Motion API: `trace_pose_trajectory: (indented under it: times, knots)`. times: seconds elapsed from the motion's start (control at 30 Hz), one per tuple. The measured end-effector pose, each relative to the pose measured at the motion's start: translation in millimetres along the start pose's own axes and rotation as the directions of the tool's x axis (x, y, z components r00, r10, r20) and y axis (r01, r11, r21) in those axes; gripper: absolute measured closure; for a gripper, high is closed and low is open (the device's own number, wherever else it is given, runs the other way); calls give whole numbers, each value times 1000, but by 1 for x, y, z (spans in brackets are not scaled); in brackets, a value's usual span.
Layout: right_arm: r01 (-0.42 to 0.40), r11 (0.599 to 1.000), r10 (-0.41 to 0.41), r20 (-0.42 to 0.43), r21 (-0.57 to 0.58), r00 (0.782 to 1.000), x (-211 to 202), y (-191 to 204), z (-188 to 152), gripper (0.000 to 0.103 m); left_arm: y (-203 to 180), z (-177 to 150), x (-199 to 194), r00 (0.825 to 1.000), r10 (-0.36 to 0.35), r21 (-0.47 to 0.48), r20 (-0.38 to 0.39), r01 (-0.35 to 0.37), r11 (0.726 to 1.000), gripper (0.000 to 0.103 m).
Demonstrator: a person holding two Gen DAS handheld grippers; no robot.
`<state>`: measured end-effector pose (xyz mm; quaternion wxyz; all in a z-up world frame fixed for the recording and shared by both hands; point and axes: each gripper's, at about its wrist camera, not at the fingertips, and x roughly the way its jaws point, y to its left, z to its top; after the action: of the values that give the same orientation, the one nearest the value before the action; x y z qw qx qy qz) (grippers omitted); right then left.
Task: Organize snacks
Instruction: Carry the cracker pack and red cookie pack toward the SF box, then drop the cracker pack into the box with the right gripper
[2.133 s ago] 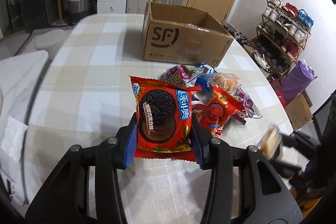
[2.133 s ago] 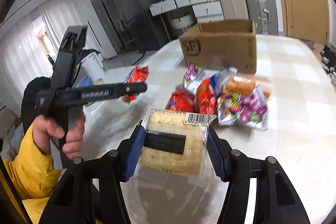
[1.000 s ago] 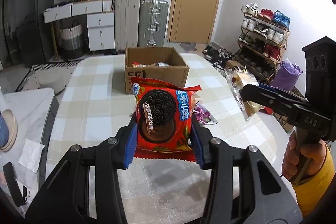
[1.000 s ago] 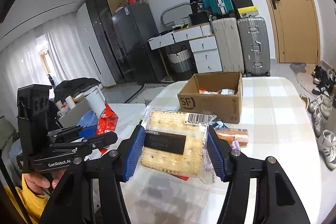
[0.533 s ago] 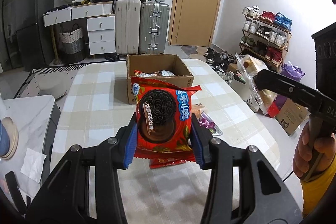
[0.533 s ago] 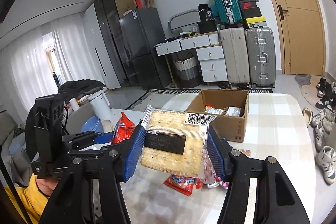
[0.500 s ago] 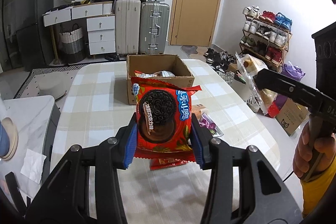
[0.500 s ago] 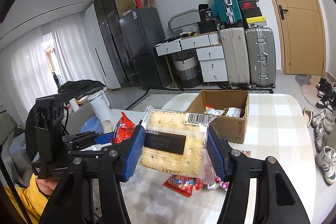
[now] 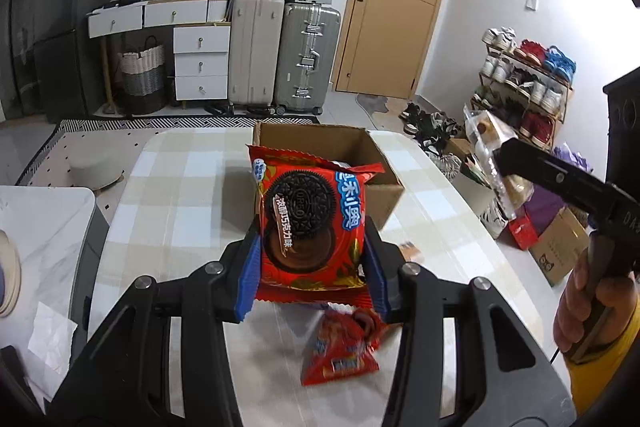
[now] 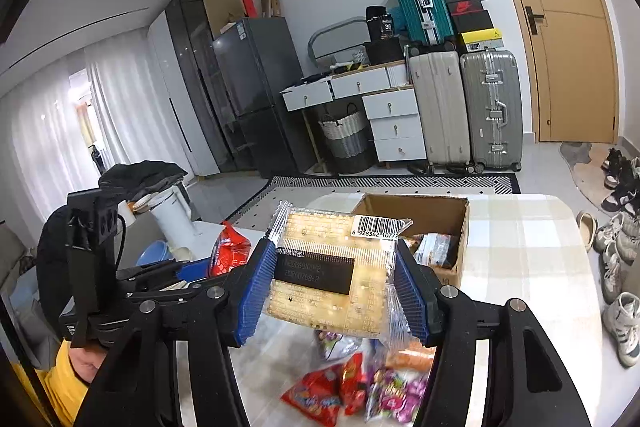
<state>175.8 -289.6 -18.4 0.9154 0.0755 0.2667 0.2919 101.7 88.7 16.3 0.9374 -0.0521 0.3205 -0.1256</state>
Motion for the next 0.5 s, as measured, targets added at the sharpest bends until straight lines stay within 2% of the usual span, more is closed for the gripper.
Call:
trace_pose_trajectory:
  times: [0.5]
  knots:
    - [27, 997, -25, -34, 72, 999, 72, -53, 40, 45, 17, 65, 106, 996, 36, -7, -76, -37, 999, 61]
